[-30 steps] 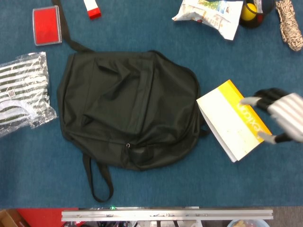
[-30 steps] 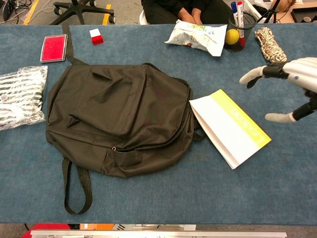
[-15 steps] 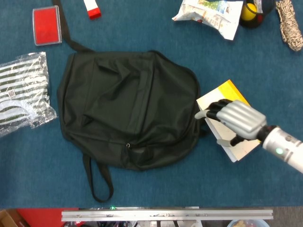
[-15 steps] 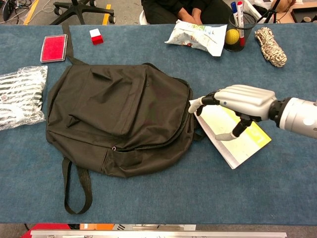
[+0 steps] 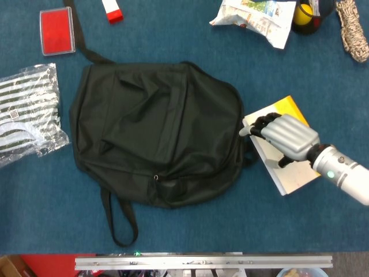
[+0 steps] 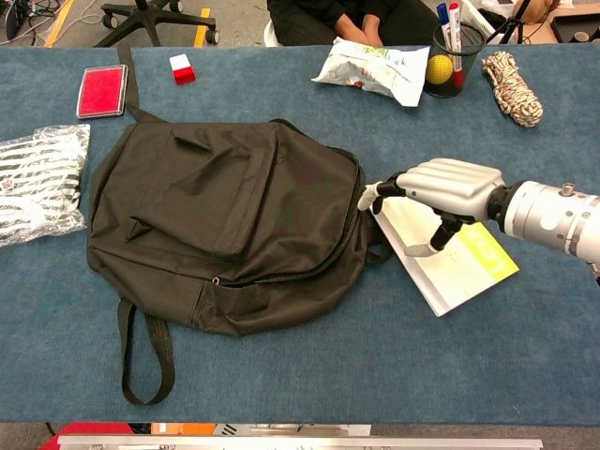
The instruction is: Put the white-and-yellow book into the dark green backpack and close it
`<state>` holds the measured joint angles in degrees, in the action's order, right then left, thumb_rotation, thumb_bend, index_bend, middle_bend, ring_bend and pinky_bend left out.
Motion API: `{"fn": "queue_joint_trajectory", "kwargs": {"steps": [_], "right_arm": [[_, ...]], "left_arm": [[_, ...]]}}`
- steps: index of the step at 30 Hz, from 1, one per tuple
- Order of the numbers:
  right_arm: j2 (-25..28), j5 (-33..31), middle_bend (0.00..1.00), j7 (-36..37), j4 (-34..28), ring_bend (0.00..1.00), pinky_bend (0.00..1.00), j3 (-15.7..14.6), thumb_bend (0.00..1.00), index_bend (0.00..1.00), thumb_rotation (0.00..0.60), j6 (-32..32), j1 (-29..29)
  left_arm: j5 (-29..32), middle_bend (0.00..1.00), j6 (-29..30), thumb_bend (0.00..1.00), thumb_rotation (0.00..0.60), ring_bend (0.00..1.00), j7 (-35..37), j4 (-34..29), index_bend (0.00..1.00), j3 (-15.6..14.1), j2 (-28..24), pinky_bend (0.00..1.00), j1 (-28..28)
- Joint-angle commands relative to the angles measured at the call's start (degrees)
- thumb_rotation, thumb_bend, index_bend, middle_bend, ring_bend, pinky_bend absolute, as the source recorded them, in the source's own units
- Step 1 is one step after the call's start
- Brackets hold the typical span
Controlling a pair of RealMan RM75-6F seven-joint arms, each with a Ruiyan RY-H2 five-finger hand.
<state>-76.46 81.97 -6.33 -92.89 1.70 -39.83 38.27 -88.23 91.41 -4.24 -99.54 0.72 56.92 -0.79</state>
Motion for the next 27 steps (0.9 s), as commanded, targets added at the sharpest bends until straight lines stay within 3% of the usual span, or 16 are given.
{"fn": "queue_joint_trajectory", "kwargs": {"steps": [1, 19, 23, 27], "right_arm": [[-0.2, -2.3, 0.32, -1.5, 1.0, 0.22, 0.22, 0.3, 0.19, 0.24, 0.6, -0.4, 0.1], [6.2, -12.3, 0.32, -5.1, 3.3, 0.22, 0.22, 0.1, 0.2, 0.24, 0.6, -4.6, -2.7], [7.1, -1.2, 0.33, -0.1, 3.4, 0.23, 0.22, -0.7, 0.21, 0.24, 0.6, -12.3, -4.8], [9.3, 5.2, 0.33, 5.4, 3.3, 0.21, 0.24, -2.5, 0.21, 0.24, 0.6, -15.4, -5.7]], "left_arm": [[0.0, 0.35, -0.2, 0.21, 0.6, 0.33, -0.1, 0.0, 0.35, 0.1, 0.0, 0.27, 0.1], [-0.9, 0.35, -1.7, 0.21, 0.6, 0.33, -0.8, 0.0, 0.35, -0.1, 0.2, 0.27, 1.1], [-1.1, 0.35, -1.8, 0.21, 0.6, 0.33, -1.5, -0.4, 0.35, -0.1, 0.3, 0.27, 1.3], [-1.2, 0.35, -2.1, 0.21, 0.6, 0.33, -2.3, -1.0, 0.35, -0.1, 0.3, 0.27, 1.5]]}}
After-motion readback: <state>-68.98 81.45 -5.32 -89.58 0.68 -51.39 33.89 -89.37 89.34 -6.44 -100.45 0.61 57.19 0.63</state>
